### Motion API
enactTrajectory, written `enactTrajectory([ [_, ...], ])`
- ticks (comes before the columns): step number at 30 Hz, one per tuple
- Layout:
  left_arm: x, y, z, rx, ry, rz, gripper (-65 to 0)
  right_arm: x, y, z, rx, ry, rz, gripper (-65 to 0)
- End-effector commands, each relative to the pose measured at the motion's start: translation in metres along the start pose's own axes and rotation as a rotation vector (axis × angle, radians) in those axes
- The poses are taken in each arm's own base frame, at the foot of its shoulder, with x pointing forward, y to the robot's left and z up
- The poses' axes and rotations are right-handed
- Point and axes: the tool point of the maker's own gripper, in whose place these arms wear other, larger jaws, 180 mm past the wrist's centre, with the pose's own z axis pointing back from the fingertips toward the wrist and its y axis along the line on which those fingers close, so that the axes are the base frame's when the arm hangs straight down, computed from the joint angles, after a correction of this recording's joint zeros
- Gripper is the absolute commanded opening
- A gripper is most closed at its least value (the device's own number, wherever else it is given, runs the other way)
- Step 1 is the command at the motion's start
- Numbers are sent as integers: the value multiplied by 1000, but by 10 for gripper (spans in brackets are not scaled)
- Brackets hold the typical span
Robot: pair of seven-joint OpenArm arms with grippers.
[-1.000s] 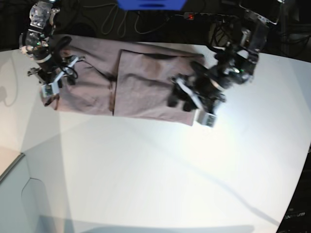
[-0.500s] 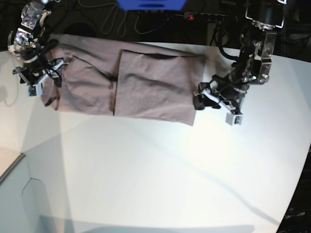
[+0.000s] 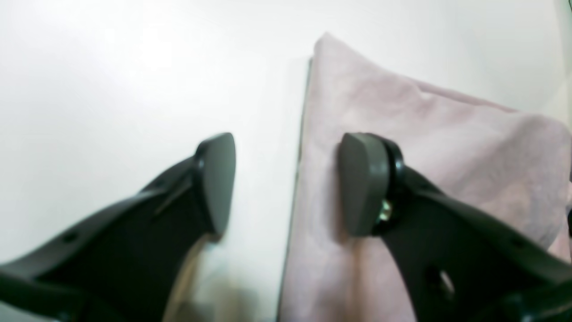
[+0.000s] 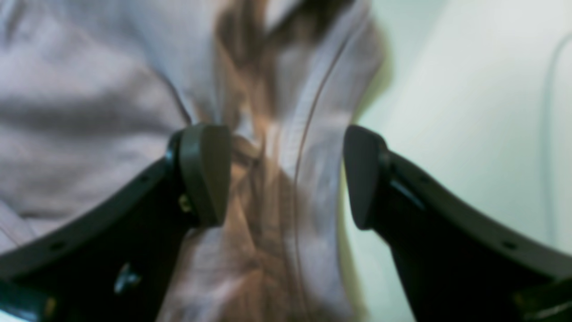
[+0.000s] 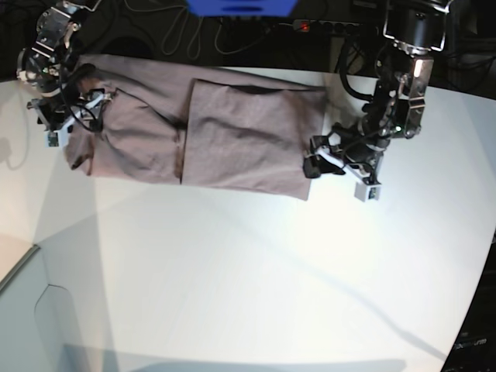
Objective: Layout the t-shirt on the table in an organized manner, then fold the t-shirt properly
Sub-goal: 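Move the left gripper back to the folded edge and grasp it, then lift the shirt end with the right gripper and fold it toward the left gripper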
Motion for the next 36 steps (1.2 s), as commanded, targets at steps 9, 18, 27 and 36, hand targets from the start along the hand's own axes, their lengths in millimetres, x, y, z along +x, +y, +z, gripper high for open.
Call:
enactTrajectory([
  [9, 16, -11, 11, -25, -44, -32, -288, 11, -1, -3, 11, -30, 7, -249],
  [18, 6, -9, 13, -21, -28, -23, -288, 9, -8, -28, 42, 5, -38, -256],
  [27, -2, -6, 15, -14, -14, -17, -288, 14, 13, -35, 96, 12, 12, -460],
  [36, -2, -6, 15, -15, -13, -16, -288, 17, 24, -37, 121, 10, 40, -650],
])
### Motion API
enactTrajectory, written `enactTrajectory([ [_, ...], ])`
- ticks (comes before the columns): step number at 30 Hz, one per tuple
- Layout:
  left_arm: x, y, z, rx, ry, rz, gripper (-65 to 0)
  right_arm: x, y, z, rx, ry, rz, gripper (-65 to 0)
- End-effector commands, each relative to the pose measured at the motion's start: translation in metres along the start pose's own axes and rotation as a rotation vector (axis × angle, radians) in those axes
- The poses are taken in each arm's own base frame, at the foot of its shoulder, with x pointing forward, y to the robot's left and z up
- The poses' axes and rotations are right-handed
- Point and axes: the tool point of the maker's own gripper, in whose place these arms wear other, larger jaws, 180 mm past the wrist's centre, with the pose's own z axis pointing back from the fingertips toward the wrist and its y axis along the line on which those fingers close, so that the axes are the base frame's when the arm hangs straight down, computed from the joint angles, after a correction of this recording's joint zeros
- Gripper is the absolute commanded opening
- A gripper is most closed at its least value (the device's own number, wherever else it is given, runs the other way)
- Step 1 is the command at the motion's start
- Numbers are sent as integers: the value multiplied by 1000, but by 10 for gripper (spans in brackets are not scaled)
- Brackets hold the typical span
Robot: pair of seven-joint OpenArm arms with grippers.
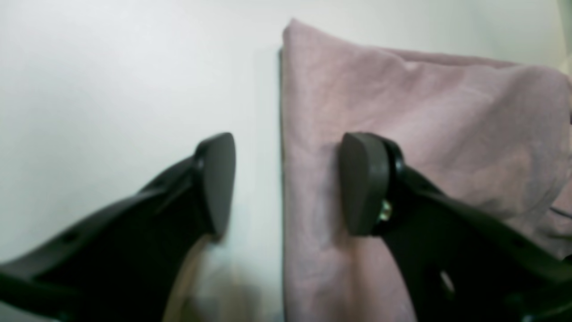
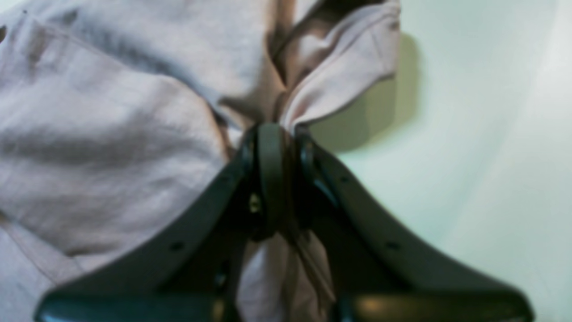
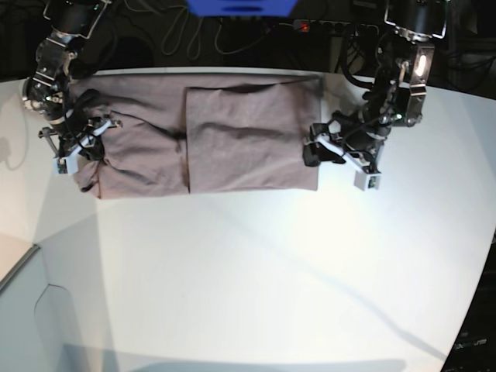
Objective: Layout the t-shirt on the table in an organized manner, then fold the t-shirt properly
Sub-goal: 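Lift the shirt end with the right gripper and fold it toward the left gripper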
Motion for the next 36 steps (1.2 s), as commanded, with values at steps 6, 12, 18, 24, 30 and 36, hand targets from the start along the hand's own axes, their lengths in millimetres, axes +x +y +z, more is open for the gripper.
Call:
enactTrajectory([
  [6, 10, -5, 5, -17, -34, -7, -288, 23, 0, 19, -35, -29, 99, -650],
  [12, 11, -8, 7, -23, -40, -11, -288, 52, 21, 37, -40, -117, 157, -650],
  [18, 9, -6, 6, -16, -34, -15, -288, 65, 66, 53, 38, -160, 278, -650],
  [24, 8, -6, 6, -16, -32, -15, -288, 77, 111, 64, 118, -212, 328, -650],
  [30, 8, -6, 6, -17, -31, -16, -288, 81, 149, 63, 213, -231, 367, -650],
  [36, 7, -6, 6, -16, -29, -15, -288, 84, 196, 68, 329, -259, 413, -650],
])
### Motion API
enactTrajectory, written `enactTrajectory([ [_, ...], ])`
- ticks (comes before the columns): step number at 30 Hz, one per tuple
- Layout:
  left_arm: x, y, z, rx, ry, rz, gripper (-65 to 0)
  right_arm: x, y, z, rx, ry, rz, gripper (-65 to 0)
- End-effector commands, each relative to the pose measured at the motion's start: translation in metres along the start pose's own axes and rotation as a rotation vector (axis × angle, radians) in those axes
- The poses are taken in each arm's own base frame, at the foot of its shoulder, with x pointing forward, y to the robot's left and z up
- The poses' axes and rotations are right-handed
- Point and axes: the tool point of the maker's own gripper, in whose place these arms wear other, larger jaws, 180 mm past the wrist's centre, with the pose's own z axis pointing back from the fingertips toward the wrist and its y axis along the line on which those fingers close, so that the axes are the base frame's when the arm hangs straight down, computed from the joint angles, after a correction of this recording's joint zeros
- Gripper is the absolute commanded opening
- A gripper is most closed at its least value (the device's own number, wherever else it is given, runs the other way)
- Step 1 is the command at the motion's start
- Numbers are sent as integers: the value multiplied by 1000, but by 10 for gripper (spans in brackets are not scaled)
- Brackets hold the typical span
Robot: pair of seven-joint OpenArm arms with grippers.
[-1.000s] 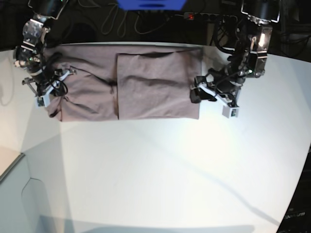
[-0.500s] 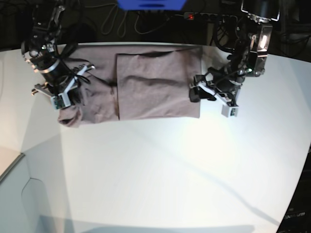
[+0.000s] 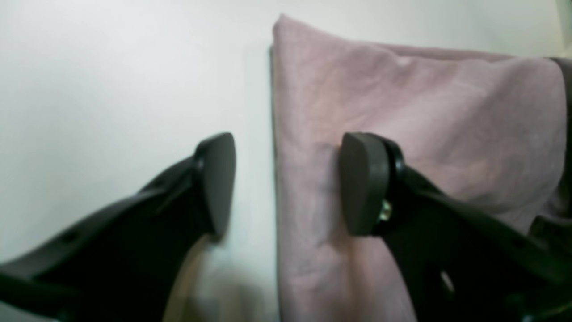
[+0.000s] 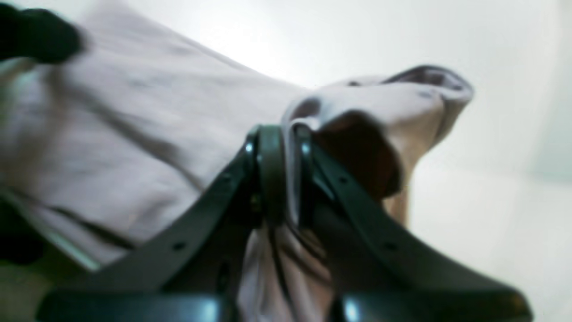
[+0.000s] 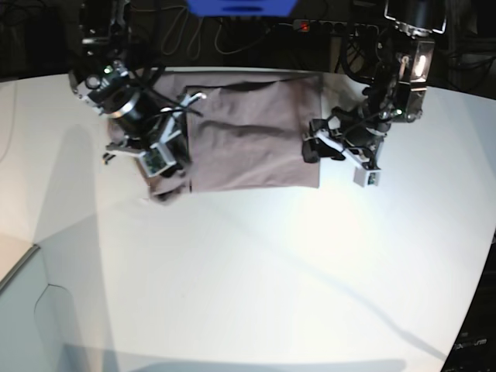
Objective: Layout the t-shirt on the table in an organized manner, then fold the t-shirt properly
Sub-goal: 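Lift the shirt end with the right gripper and fold it toward the left gripper, then lay the folded end over the shirt with the right gripper and release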
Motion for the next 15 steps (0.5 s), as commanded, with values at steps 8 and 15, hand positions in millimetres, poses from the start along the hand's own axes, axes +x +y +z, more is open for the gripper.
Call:
enactTrajectory([
  [8, 5, -1, 2, -7, -19, -7, -288, 36, 42, -10, 126, -104, 44, -650],
  [15, 5, -1, 2, -7, -18, -9, -288, 61, 79, -18, 233, -161, 101, -650],
])
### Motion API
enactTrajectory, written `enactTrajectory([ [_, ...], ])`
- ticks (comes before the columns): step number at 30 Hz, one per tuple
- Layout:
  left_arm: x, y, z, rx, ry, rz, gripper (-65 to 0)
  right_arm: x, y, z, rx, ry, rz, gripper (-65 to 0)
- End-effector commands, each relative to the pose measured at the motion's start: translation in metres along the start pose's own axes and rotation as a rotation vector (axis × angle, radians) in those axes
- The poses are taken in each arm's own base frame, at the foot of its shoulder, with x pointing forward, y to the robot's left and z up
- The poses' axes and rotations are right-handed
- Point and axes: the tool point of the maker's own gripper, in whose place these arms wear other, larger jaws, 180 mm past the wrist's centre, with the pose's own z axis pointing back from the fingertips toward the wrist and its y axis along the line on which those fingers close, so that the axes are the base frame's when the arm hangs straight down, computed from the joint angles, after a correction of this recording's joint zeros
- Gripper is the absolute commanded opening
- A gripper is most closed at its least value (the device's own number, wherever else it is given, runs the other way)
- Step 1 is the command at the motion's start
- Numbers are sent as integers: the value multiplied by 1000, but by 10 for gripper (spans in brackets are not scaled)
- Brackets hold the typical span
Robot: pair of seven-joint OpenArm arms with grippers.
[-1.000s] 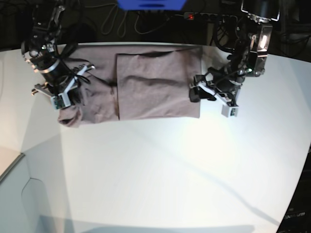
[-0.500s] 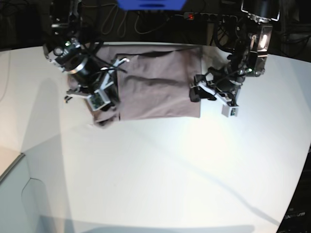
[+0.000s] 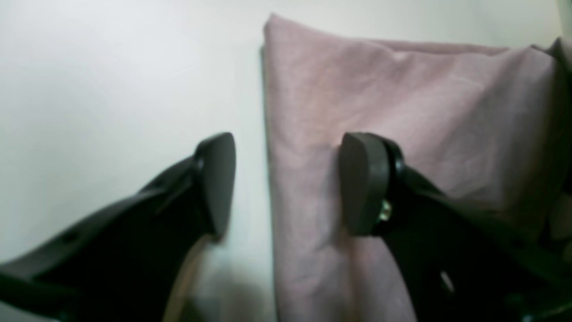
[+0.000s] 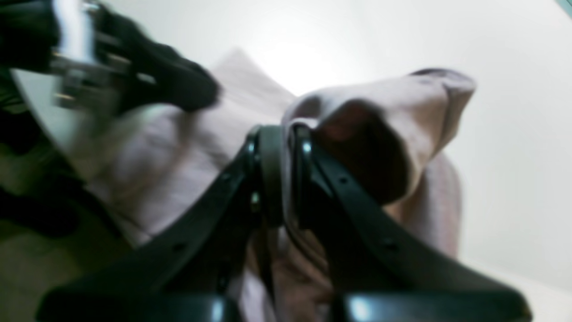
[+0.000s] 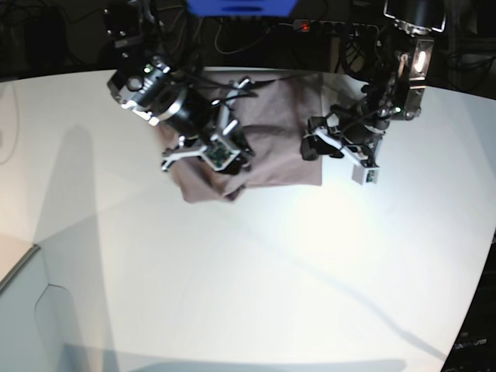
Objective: Layout the t-shirt on the table in an organized manner, then fold the t-shirt properly
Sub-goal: 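Lay the folded end over the shirt with the right gripper and release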
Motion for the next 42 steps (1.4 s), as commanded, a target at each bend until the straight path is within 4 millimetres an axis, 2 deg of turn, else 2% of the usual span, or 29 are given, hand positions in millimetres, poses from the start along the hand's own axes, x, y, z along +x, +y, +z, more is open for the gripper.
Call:
enactTrajectory([
  [1, 12, -1, 1, -6, -27, -12, -288, 24, 3, -3, 20, -79, 15, -650],
  [3, 12, -1, 1, -7, -29, -13, -288, 19, 14, -12, 50, -39, 52, -650],
  [7, 10, -1, 1, -6, -26, -12, -287, 21, 30, -30, 109, 2, 131, -650],
  [14, 13, -4, 3, -14, -35, -5, -288, 51, 33, -44, 110, -62, 108, -650],
  [18, 24, -17, 18, -39, -86, -28, -288, 48, 32, -50, 116, -52, 102, -650],
  [21, 33, -5, 34, -5, -109, -24, -288, 36, 30, -52, 122, -21, 106, -650],
  [24, 36, 23, 50, 66, -74, 23, -291, 33, 29, -51, 122, -13, 112, -650],
  [26, 36, 46, 58, 116, -59, 66, -327, 33, 28, -51, 121, -14, 112, -650],
  [28, 29, 65, 61, 155, -40, 109, -412, 34, 28, -51, 120, -17, 113, -650],
  [32, 27, 74, 53, 166, -24, 139, -621, 38, 29, -51, 120, -24, 114, -650],
  [33, 24, 72, 49, 162, -14, 142, -650, 39, 30, -52, 123, -27, 113, -650],
  [38, 7, 51, 31, 112, 51, 107, -650, 47, 38, -55, 134, -47, 99, -650],
  [42, 7, 51, 31, 111, 52, 106, -650, 55, 56, -59, 176, -62, 114, -650],
])
